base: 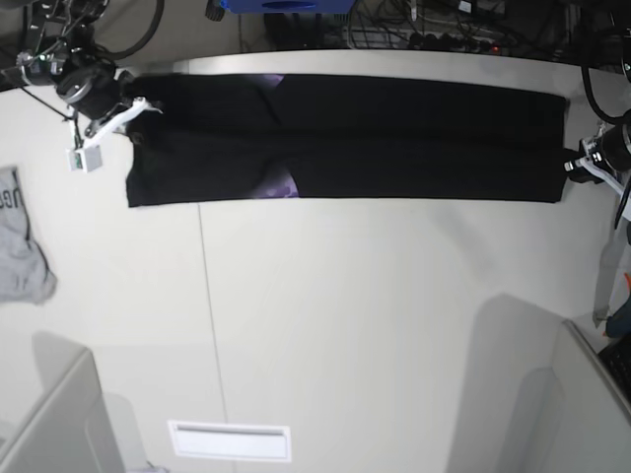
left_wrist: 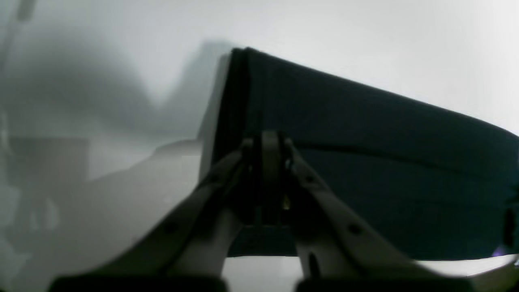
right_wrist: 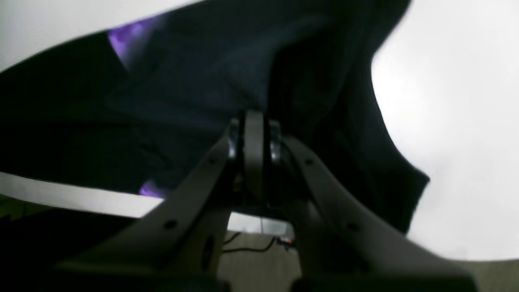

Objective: Fold the T-shirt properly
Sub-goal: 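Fold the shirt's side lengthwise with both grippers into a long strip, then regrasp the strip's edge with both grippers and fold it over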

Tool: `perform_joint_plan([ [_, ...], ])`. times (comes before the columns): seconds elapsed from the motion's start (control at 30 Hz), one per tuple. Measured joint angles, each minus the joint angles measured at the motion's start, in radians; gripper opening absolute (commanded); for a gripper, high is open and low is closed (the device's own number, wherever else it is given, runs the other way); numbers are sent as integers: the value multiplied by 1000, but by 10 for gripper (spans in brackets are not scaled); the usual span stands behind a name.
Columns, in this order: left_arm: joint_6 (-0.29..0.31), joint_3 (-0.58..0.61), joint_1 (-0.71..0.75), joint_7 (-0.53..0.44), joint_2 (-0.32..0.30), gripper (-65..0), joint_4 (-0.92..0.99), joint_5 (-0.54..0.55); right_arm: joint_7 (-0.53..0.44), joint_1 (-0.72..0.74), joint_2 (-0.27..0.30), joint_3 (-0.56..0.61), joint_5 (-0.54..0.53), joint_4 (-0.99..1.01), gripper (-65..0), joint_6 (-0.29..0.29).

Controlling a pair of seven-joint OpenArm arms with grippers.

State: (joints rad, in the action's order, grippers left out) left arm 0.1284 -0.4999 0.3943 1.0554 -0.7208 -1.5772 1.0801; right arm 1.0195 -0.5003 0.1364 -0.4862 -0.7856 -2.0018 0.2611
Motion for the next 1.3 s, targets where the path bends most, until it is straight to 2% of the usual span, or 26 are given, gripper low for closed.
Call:
perform_joint_plan([
  [0.2, 0, 21, -1, 2, 54, -650, -1, -90, 3, 6, -3, 0, 0, 5, -650, 0],
  [0.37, -1, 17, 2, 2, 69, -650, -61, -100, 2, 6, -15, -5, 2, 23, -638, -1],
  [0.47, 0, 17, -3, 0, 69, -650, -107, -93, 2, -19, -36, -8, 3, 28, -425, -3],
  [0.5, 0, 16, -3, 0, 69, -650, -114, -92, 1, -25, -38, -8, 5, 29, -375, -4],
  [0.57, 0, 11, -1, 0, 69, -650, -122, -94, 1, -27, -38, -8, 7, 32, -332, -4],
  [0.6, 0, 10, 0, 1, 69, -640, -122, -96, -5, -24, -38, -8, 6, 32, -332, -4],
  [0.67, 0, 10, 8, 0, 69, -556, -121, -96, -5, -26, -40, -34, -4, 32, -332, -4],
  [0.73, 0, -3, 30, -8, 71, -520, -125, -93, -5, -28, -45, -71, 4, 32, -332, -4],
  [0.83, -1, -82, 52, -4, 106, -518, -137, -109, -3, -30, -57, -128, 7, 32, -332, -3],
  [0.93, 0, -159, 59, 3, 145, -515, -174, -100, -4, -27, -53, -138, 6, 31, -332, -3],
  [1.07, -1, -209, 108, 13, 150, -507, -208, -102, -6, -5, -55, -138, 2, 16, -332, -3],
  [1.13, 0, -226, 107, 12, 153, -459, -219, -102, -4, -5, -56, -134, -1, 13, -330, -2],
  [1.23, -1, -266, 97, 8, 171, -334, -250, -95, 0, 8, -57, -122, 5, 13, -330, 77],
  [1.3, 0, -283, 94, 3, 207, -299, -274, -93, -3, 29, -56, -98, 3, 13, -336, 136],
])
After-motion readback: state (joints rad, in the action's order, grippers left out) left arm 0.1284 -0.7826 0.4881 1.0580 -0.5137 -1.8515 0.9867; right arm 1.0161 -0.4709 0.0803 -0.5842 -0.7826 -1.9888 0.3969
